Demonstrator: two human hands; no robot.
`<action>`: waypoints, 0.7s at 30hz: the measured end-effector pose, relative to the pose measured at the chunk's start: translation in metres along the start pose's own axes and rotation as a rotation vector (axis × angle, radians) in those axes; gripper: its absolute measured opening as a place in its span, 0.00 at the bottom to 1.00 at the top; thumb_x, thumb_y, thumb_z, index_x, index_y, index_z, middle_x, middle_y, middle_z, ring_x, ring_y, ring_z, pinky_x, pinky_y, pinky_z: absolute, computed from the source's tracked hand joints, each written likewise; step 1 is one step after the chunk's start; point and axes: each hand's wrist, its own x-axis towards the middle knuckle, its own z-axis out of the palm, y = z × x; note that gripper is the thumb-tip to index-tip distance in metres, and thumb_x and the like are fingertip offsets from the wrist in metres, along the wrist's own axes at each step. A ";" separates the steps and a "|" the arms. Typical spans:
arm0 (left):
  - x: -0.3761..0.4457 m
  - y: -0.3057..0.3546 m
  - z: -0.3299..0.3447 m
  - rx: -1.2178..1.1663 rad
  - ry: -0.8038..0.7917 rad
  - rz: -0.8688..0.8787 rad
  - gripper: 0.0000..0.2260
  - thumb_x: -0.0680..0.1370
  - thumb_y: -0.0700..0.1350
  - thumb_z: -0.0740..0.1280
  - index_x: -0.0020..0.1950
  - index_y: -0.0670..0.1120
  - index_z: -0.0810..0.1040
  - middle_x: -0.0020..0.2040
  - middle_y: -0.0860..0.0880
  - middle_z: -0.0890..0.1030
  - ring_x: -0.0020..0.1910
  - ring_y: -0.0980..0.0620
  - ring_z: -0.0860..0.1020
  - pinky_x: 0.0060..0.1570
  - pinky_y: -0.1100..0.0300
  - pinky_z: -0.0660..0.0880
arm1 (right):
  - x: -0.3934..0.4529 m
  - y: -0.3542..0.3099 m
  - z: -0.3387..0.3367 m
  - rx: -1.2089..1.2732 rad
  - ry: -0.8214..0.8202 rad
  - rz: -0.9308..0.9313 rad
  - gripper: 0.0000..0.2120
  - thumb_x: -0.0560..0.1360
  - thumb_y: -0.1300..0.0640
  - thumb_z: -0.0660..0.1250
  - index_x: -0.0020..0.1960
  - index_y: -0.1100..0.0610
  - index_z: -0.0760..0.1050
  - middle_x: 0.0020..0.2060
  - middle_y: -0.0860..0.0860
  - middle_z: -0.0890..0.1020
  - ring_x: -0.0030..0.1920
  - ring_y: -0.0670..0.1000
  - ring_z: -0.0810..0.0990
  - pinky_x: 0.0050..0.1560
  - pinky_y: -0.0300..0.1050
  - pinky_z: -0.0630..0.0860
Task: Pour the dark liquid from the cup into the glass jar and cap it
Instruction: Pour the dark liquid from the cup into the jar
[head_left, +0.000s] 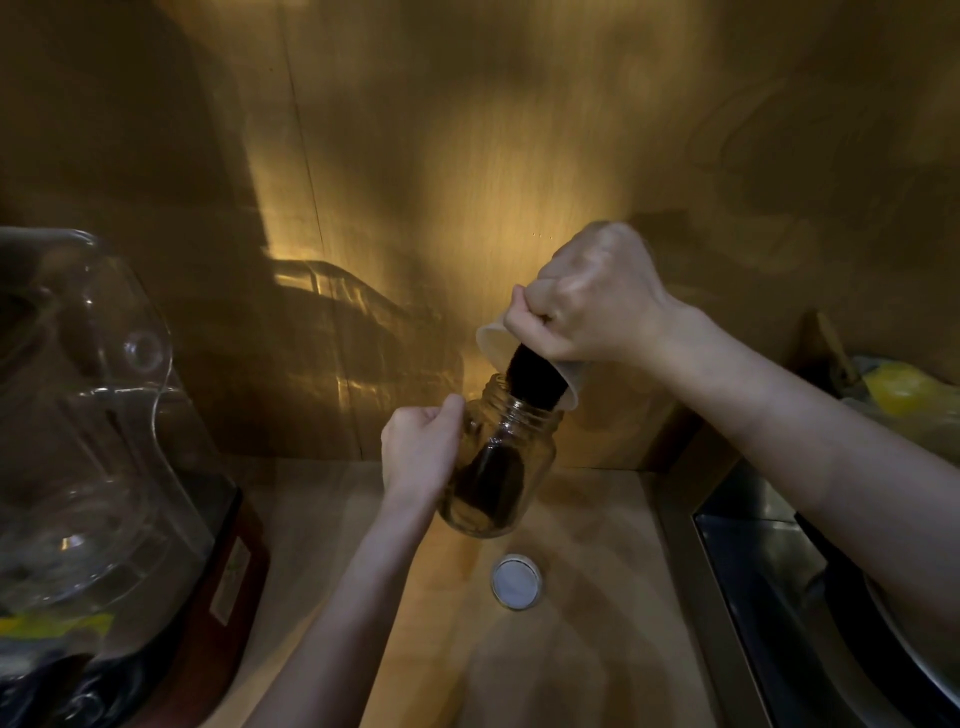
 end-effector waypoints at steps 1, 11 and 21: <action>0.000 0.001 0.000 0.002 0.003 0.001 0.19 0.73 0.47 0.62 0.22 0.45 0.66 0.24 0.48 0.65 0.27 0.49 0.65 0.34 0.55 0.66 | 0.000 0.000 0.000 -0.003 0.002 -0.003 0.23 0.70 0.60 0.61 0.16 0.59 0.68 0.12 0.50 0.67 0.13 0.52 0.65 0.22 0.34 0.59; 0.000 0.004 -0.001 -0.029 -0.013 0.003 0.17 0.72 0.47 0.63 0.24 0.44 0.69 0.28 0.43 0.68 0.31 0.46 0.67 0.36 0.54 0.67 | 0.003 0.001 0.000 -0.017 0.012 -0.022 0.23 0.70 0.60 0.61 0.16 0.59 0.69 0.12 0.50 0.67 0.13 0.52 0.66 0.20 0.35 0.63; -0.002 0.003 -0.002 -0.045 -0.011 -0.016 0.18 0.73 0.47 0.62 0.23 0.45 0.67 0.25 0.46 0.67 0.29 0.49 0.66 0.35 0.55 0.66 | 0.005 -0.001 -0.002 -0.017 -0.005 -0.071 0.22 0.70 0.61 0.62 0.17 0.58 0.69 0.12 0.50 0.68 0.13 0.52 0.66 0.21 0.35 0.61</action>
